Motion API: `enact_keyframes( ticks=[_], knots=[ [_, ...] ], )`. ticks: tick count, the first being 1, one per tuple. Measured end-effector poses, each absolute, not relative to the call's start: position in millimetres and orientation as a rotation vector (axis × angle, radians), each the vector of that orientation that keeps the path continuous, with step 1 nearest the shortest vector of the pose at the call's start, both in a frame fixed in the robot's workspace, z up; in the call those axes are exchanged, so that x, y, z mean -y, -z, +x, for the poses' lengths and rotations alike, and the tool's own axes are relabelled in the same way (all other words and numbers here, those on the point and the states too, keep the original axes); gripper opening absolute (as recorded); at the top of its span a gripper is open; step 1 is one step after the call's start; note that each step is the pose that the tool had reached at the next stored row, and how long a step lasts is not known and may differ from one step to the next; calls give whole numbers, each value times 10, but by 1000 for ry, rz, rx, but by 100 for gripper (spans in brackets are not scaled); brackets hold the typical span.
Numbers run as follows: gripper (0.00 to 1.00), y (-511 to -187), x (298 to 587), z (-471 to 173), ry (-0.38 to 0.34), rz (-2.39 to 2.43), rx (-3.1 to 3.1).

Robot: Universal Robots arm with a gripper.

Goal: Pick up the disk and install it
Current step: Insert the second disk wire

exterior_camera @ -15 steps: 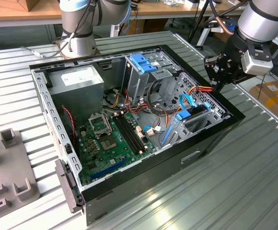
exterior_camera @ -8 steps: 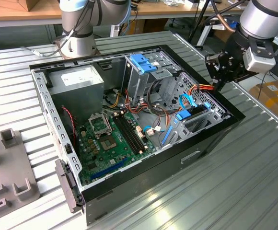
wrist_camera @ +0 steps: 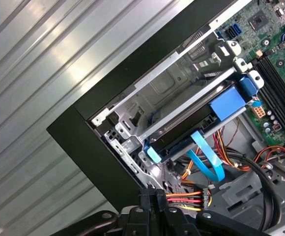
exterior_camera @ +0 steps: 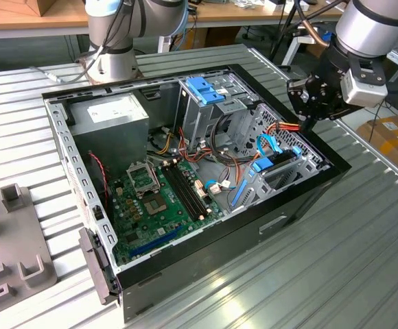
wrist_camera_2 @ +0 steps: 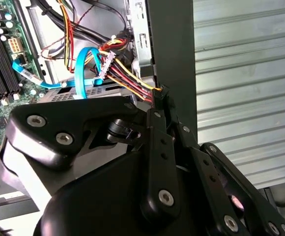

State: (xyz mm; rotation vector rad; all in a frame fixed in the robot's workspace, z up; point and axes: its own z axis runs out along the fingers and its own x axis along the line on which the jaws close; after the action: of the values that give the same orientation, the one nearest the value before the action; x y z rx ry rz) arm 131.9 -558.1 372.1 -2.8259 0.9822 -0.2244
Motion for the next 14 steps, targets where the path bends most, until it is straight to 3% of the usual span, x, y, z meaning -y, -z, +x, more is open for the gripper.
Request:
enact_keyframes(
  ticks=[14],
  knots=[
    [16,-3719,5581,1260,231,-2799,-1069]
  ],
)
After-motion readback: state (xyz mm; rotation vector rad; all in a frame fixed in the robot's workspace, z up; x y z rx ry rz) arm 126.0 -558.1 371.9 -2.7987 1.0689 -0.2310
